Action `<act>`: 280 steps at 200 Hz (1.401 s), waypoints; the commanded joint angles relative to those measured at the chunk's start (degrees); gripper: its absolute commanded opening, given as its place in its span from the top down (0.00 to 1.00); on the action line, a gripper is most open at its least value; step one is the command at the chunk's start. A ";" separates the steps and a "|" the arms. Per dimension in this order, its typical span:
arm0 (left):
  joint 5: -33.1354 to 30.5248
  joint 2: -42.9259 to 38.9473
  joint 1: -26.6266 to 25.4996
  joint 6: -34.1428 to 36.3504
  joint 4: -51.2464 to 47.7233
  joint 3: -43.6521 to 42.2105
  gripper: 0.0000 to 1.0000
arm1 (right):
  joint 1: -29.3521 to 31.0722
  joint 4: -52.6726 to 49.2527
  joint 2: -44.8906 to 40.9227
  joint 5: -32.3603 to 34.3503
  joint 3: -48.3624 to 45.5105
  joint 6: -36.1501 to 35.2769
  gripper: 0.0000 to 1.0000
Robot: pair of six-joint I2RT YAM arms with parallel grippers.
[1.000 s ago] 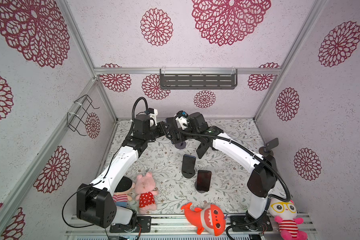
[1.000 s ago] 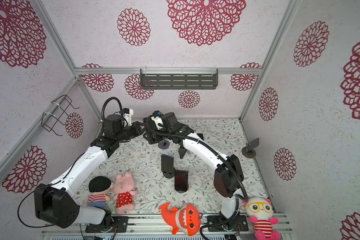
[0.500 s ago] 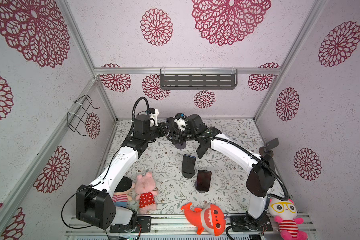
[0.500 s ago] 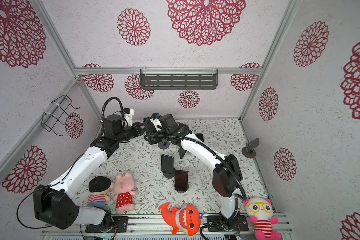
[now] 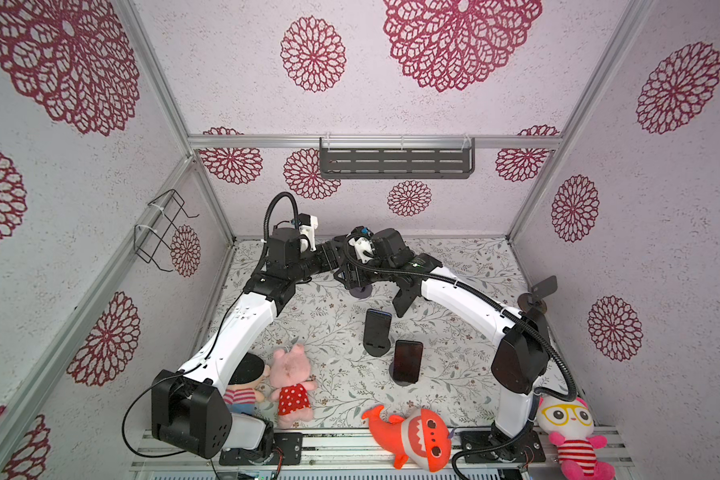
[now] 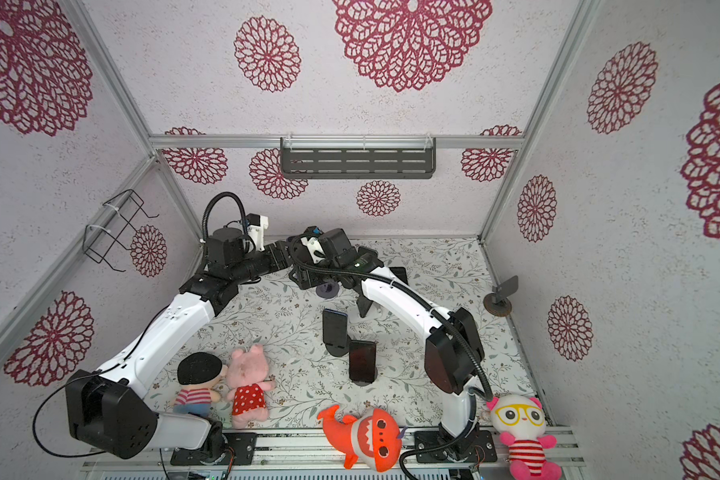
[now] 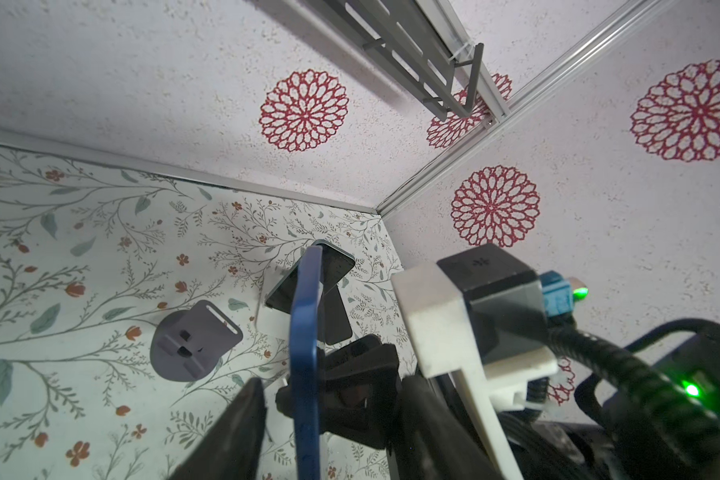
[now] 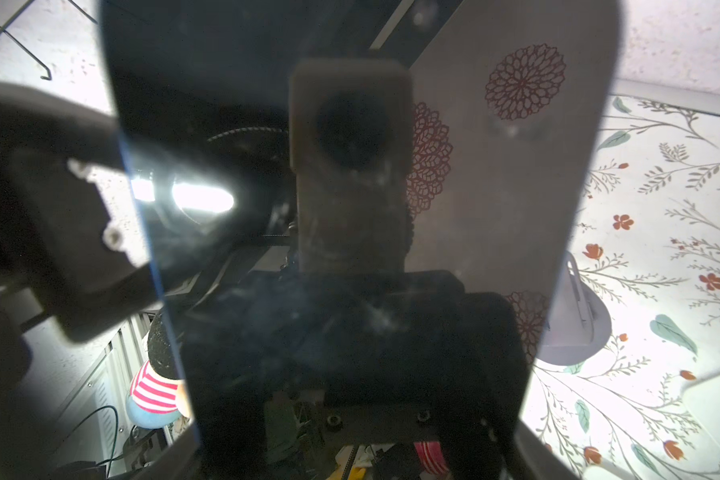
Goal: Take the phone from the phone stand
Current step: 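Open the left gripper and withdraw it while the right gripper holds the phone, then carry the blue phone with the right gripper to the far corner of its side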
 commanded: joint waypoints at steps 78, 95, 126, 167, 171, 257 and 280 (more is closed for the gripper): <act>6.32 -5.01 8.97 10.59 -13.71 5.15 0.19 | -4.05 -6.29 -9.93 9.21 5.81 -3.13 0.70; 7.35 -3.41 8.97 13.93 -16.51 6.22 0.19 | -6.89 -8.72 -12.51 11.14 5.14 -3.60 0.70; 7.21 -2.05 8.86 17.01 -17.85 5.83 0.20 | -15.22 -16.44 -17.44 14.63 3.54 -4.91 0.71; 5.30 -1.37 8.82 19.99 -20.05 4.04 0.21 | -30.37 -25.17 -22.60 18.09 -2.73 -8.90 0.77; 5.08 -1.38 8.86 20.07 -19.93 3.68 0.21 | -31.64 -25.58 -22.78 18.37 -3.50 -9.26 0.77; 4.70 -1.13 9.06 20.50 -20.82 2.88 0.20 | -40.12 -30.39 -0.69 17.03 -0.75 -17.23 0.73; 4.20 -0.26 9.32 20.08 -22.13 3.67 0.19 | -39.91 -31.12 5.68 16.04 2.48 -17.52 0.73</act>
